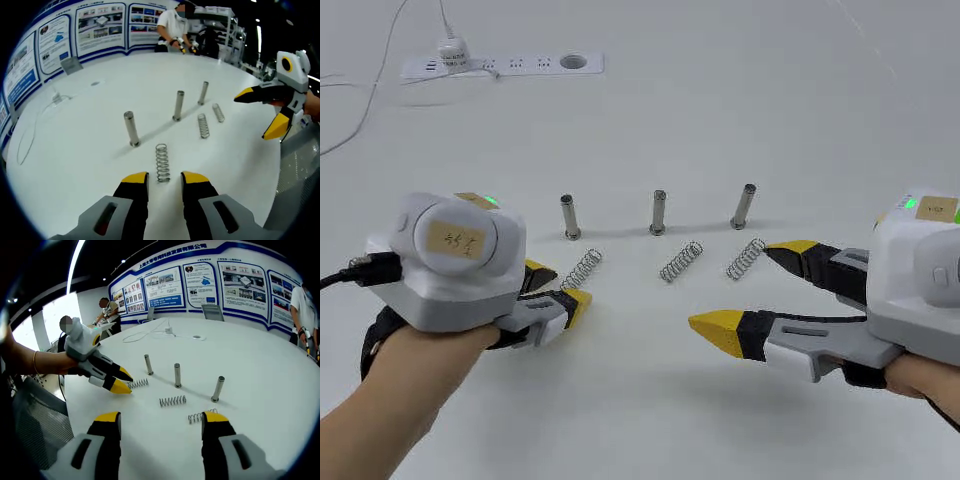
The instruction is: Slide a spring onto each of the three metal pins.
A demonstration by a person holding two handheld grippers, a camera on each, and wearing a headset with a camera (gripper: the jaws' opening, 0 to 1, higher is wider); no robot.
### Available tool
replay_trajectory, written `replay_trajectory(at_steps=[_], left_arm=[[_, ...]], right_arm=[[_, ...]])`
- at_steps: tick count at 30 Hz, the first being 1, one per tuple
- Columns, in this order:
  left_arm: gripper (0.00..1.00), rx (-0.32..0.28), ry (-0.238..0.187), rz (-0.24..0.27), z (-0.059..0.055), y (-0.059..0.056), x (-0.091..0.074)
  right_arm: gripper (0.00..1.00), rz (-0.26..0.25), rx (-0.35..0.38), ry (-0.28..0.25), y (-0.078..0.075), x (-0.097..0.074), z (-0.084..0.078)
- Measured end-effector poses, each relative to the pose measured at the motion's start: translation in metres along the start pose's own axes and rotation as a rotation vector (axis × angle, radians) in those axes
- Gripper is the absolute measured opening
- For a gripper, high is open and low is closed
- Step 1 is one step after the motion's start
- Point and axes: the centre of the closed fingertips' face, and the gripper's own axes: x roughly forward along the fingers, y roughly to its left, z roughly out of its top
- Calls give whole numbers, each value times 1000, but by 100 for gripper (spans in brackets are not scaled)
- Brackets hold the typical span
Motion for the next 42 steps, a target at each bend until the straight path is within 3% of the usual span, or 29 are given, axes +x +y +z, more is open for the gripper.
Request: replay_trajectory(at_steps=[13,16,18,25,33,39,42], left_arm=[[12,18,-3,3,3,0,6],[11,19,0,6,3,0,6],[11,55,-6,16,3,1,6],[10,62,-7,42,1,3,2],[10,54,-108,56,16,6,-14],[10,37,-194,25,23,-4,-26],[10,-6,-221,3,22,-10,-30]], right_arm=[[66,-17,39,-11,-3,-1,1],[66,-17,41,-10,-3,-1,1],[67,-16,46,-11,-2,-1,2],[66,-16,85,-34,-1,-2,8],[65,-10,126,-57,2,-5,15],[62,10,154,-83,10,-4,24],[60,25,181,-98,15,-1,28]])
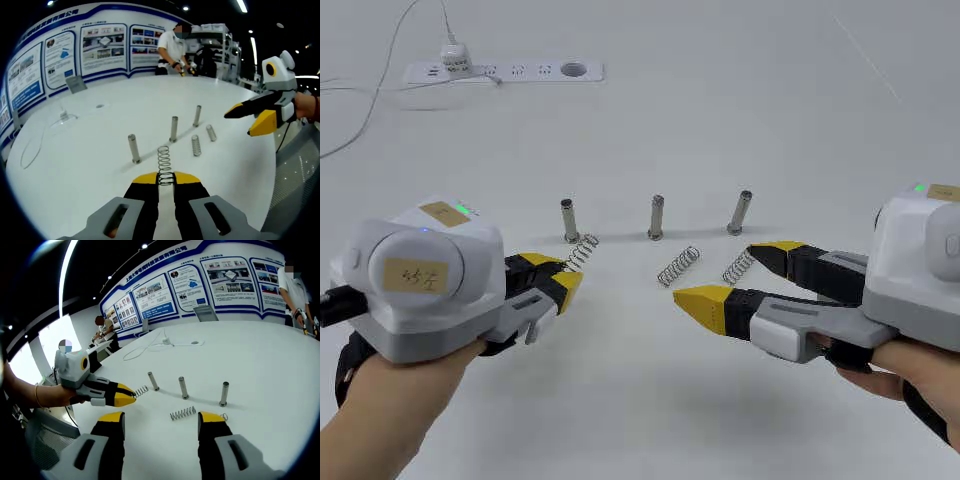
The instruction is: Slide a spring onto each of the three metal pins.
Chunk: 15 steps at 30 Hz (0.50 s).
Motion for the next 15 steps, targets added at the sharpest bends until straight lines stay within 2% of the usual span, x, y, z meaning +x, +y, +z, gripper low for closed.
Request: replay_trajectory(at_steps=[2,4,9,15], left_arm=[[10,-23,-20,-15,2,-5,-4],[10,-20,-31,-15,4,-7,-7],[10,-16,-80,-37,16,-17,-14],[10,-52,-120,-57,28,-28,-19]], right_arm=[[58,9,17,-12,4,2,3],[56,18,35,-22,7,4,5],[52,46,84,-54,18,10,14],[46,84,156,-98,28,17,25]])
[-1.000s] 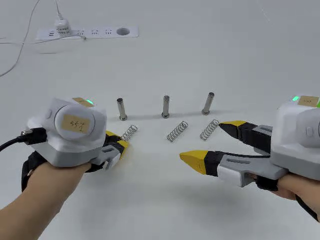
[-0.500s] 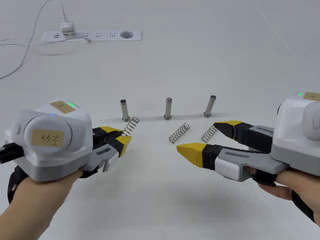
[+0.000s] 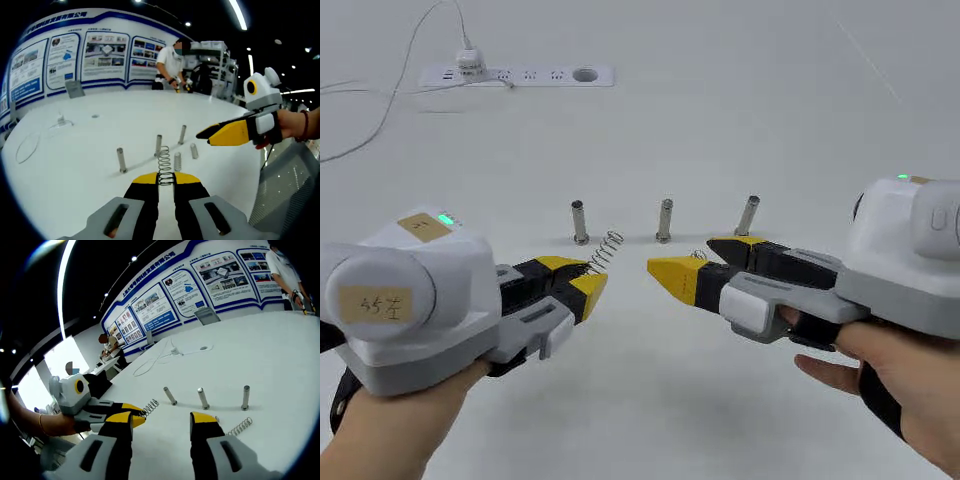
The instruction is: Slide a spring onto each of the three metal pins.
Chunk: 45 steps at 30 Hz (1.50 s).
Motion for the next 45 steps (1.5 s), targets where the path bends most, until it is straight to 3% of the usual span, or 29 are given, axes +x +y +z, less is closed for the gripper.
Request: replay_trajectory(at_steps=[10,23,38,45], left_arm=[[10,-8,-56,-33,15,-17,-6],[10,-43,-108,-80,21,-29,-8],[10,-55,-131,-125,25,-37,-11],[10,-29,-108,-118,24,-36,-11]], right_arm=[[34,44,138,-59,13,8,10],[23,89,290,-77,22,14,11],[13,98,317,-74,27,17,10],[12,113,252,-78,33,18,11]])
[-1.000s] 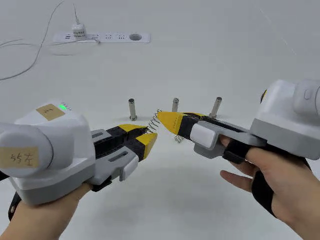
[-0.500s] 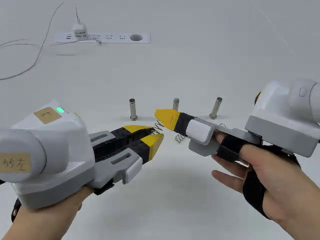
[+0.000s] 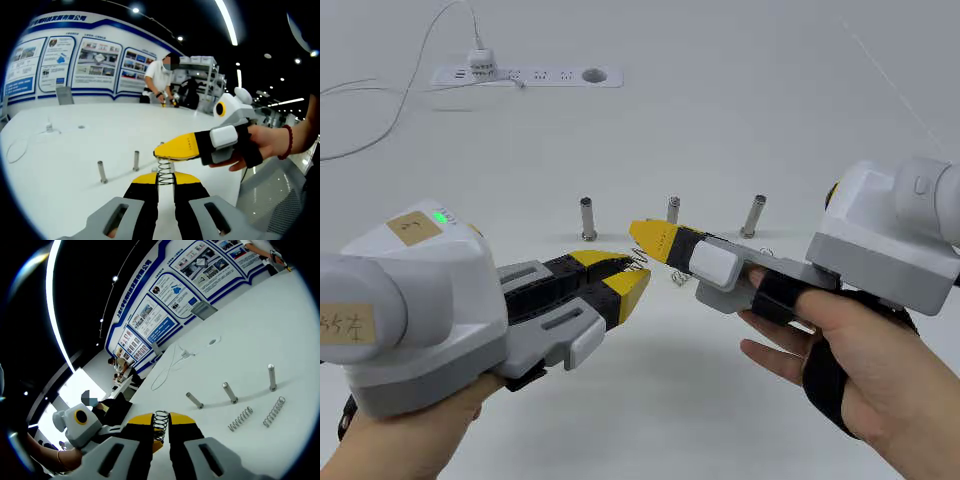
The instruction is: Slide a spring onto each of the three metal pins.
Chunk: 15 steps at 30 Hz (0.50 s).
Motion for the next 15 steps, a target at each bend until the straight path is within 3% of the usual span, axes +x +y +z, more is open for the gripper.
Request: replay_trajectory(at_steps=[15], left_arm=[[11,33,71,22,-8,4,0]], right_arm=[[11,1,-179,50,6,8,-6]])
